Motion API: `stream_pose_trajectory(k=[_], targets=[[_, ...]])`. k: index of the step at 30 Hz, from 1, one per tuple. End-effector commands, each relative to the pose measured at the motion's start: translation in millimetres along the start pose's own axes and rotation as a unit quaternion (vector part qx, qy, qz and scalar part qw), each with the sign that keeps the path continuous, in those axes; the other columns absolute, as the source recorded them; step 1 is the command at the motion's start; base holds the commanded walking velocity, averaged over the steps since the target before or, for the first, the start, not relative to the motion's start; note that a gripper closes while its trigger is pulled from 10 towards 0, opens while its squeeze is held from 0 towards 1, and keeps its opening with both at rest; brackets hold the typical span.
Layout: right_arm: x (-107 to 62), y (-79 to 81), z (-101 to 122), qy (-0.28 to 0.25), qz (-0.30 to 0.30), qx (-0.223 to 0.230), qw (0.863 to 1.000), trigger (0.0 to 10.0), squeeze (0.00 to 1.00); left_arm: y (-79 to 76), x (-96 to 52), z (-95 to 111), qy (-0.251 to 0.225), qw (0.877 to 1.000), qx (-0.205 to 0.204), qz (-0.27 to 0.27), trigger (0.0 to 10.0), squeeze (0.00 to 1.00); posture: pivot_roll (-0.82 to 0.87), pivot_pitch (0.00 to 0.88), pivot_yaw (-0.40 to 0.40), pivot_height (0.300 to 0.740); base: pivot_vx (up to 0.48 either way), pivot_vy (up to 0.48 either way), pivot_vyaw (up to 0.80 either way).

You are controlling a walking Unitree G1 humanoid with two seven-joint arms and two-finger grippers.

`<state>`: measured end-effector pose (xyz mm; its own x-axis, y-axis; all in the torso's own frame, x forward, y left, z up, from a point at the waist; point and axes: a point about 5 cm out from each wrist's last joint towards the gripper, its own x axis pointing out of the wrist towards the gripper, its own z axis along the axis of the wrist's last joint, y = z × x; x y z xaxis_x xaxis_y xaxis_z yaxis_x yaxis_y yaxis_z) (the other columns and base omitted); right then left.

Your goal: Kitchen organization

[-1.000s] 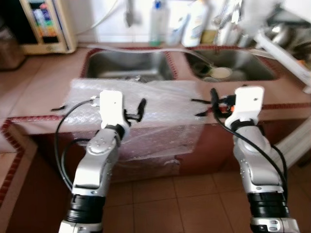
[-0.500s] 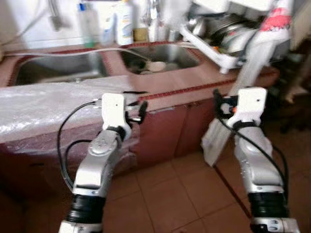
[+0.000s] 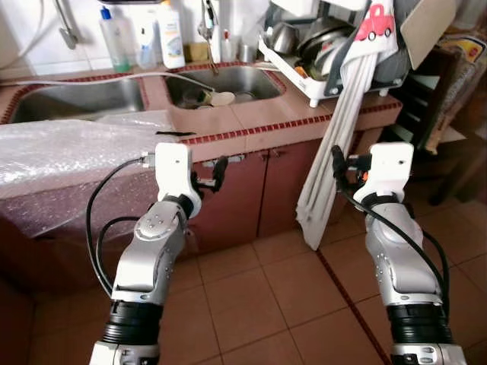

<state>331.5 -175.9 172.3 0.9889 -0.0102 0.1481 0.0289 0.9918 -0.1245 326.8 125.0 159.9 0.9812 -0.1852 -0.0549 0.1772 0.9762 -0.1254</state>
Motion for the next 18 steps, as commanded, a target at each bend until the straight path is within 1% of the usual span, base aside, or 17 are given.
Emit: stream_pose_trajectory(k=[1,6,9,10,11,12,13,14,15,17,18], targets=[[1.8,-2.6,3,-0.005,-0.007,0.003,1.000,10.0,0.00,0.3,3.1,5,-0.004,1.000,-0.004,-0.001,10.0,0.00,-0.09,0.029,0.017,0.740,0.000,0.000,0.00],[1.4,-4.1,0,0.000,-0.012,0.008,1.000,10.0,0.00,3.9,4.9,4,0.001,1.000,-0.002,0.004,10.0,0.00,-0.09,0.031,0.020,0.740,0.000,0.000,0.00],[0.7,-5.2,-5,0.007,-0.018,0.013,1.000,10.0,0.00,6.8,5.5,0,0.011,1.000,0.000,0.007,10.0,0.00,-0.09,0.030,0.021,0.740,0.000,0.000,0.00],[0.6,-6.1,-10,0.016,-0.024,0.022,0.999,10.0,0.00,8.7,5.9,-5,0.019,1.000,-0.001,0.008,10.0,0.00,-0.09,0.030,0.022,0.740,0.000,0.000,0.00],[0.4,-7.1,-23,0.042,-0.033,0.042,0.998,10.0,0.00,15.2,6.9,-18,0.045,0.999,0.004,0.014,10.0,0.00,-0.09,0.030,0.022,0.740,0.000,0.000,0.00],[0.4,-7.1,-23,0.042,-0.033,0.042,0.998,10.0,0.00,15.2,6.9,-18,0.045,0.999,0.004,0.014,10.0,0.00,-0.09,0.030,0.022,0.740,0.000,0.000,0.00],[0.2,-7.5,-28,0.052,-0.036,0.048,0.997,10.0,0.00,17.9,7.1,-24,0.055,0.998,0.008,0.016,10.0,0.00,-0.09,0.029,0.022,0.740,0.000,0.000,0.00],[0.3,-7.4,-39,0.074,-0.038,0.058,0.995,10.0,0.00,25.0,7.2,-39,0.084,0.996,0.008,0.024,10.0,0.00,-0.08,0.028,0.022,0.740,0.000,0.000,0.00],[0.3,-7.4,-39,0.074,-0.038,0.058,0.995,10.0,0.00,25.0,7.2,-39,0.084,0.996,0.008,0.024,10.0,0.00,-0.08,0.028,0.022,0.740,0.000,0.000,0.00],[-3.7,-3.1,-75,0.144,-0.030,0.059,0.987,10.0,0.00,42.9,1.3,-84,0.162,0.985,0.028,0.044,10.0,0.00,-0.09,0.022,0.022,0.740,0.000,0.000,0.00],[-5.5,-2.9,-82,0.156,-0.032,0.058,0.985,10.0,0.00,45.8,-0.6,-91,0.174,0.983,0.032,0.046,10.0,0.00,-0.09,0.022,0.022,0.740,0.000,0.000,0.00]])
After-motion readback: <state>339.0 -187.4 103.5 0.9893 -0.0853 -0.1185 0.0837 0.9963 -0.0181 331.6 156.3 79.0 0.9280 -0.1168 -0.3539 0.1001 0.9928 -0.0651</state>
